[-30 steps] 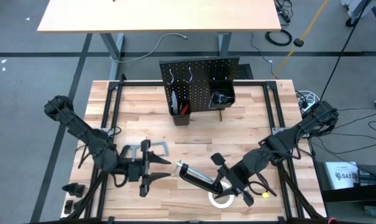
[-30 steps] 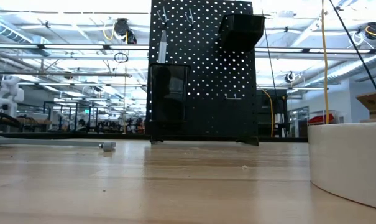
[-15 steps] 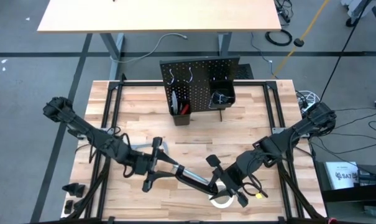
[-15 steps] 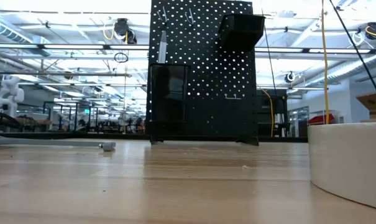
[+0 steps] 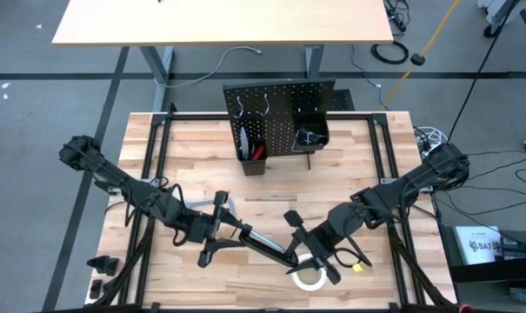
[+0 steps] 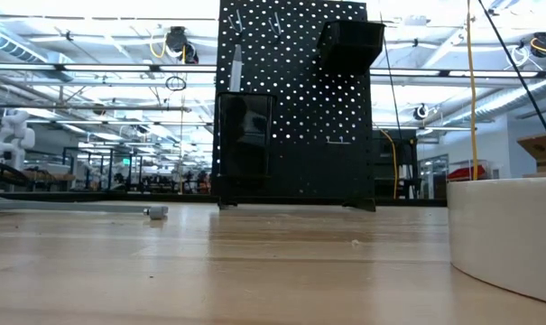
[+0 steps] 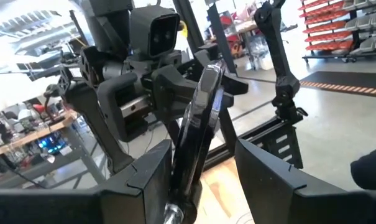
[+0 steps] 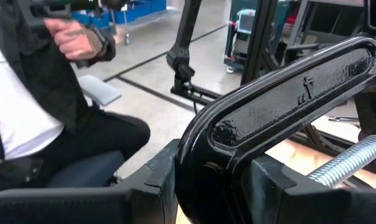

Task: Hang tools onto peg board
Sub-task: Hang the clamp on the pegboard

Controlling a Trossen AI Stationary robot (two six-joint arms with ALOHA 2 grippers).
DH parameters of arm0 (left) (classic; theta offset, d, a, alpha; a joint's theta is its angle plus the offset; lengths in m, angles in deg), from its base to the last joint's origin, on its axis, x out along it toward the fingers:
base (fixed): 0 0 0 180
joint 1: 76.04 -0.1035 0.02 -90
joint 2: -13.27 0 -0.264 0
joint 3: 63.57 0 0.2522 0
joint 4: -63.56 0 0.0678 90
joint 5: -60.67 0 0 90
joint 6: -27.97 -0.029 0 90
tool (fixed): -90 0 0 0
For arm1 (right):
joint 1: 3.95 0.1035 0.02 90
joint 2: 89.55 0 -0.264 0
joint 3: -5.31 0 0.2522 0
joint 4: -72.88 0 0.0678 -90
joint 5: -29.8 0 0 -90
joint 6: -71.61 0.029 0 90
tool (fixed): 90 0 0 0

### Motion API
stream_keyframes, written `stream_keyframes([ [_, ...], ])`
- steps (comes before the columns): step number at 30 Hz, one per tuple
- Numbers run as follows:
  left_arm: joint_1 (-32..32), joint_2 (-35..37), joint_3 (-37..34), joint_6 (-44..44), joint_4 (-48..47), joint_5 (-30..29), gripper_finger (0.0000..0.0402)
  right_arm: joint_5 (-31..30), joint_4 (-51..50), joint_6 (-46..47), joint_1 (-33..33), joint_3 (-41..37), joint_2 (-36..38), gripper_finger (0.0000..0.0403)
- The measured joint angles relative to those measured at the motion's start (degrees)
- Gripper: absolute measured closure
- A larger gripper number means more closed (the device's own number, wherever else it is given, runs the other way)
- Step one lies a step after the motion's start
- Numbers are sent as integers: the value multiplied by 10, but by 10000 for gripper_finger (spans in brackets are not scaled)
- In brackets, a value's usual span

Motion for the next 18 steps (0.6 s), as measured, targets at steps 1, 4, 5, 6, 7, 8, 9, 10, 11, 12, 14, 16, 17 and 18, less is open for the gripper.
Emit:
stream_keyframes([
  [1, -2, 0, 0, 0, 1, 0, 222, 0, 7, 0, -2, 0, -2, 281],
  [4, -7, 1, 0, 0, 1, 0, 222, 2, 17, 0, -10, 0, -8, 281],
  [5, -8, 0, 0, 0, 0, -1, 222, 2, 18, 0, -13, 0, -9, 281],
  [6, -8, 0, 0, 0, -1, -1, 222, 1, 19, 0, -15, 0, -11, 281],
  [7, -8, -1, 0, 0, -3, -3, 222, 0, 24, -2, -18, 0, -14, 281],
  [8, -8, -1, 0, 2, -7, -2, 222, -5, 31, -8, -20, 0, -15, 286],
  [9, -7, -1, 0, 7, -10, 0, 222, -11, 40, -12, -22, 0, -15, 298],
  [10, -8, -2, -1, 13, -12, 1, 225, -12, 46, -12, -24, 0, -14, 305],
  [11, -8, -3, -1, 19, -13, 1, 232, -10, 47, -12, -26, 0, -13, 309],
  [12, -9, -2, -1, 27, -14, 1, 242, -9, 48, -12, -28, 0, -13, 309],
  [14, -10, -2, -1, 30, -19, 1, 277, -10, 44, -12, -30, 0, -13, 309],
  [16, -10, -2, -1, 30, -30, 1, 325, -9, 43, -9, -31, 0, -14, 312],
  [17, -9, -2, -1, 28, -34, 2, 346, -10, 41, -5, -31, 0, -14, 316],
  [18, -9, -2, -1, 28, -36, -1, 348, -9, 41, -4, -31, 0, -14, 316],
])
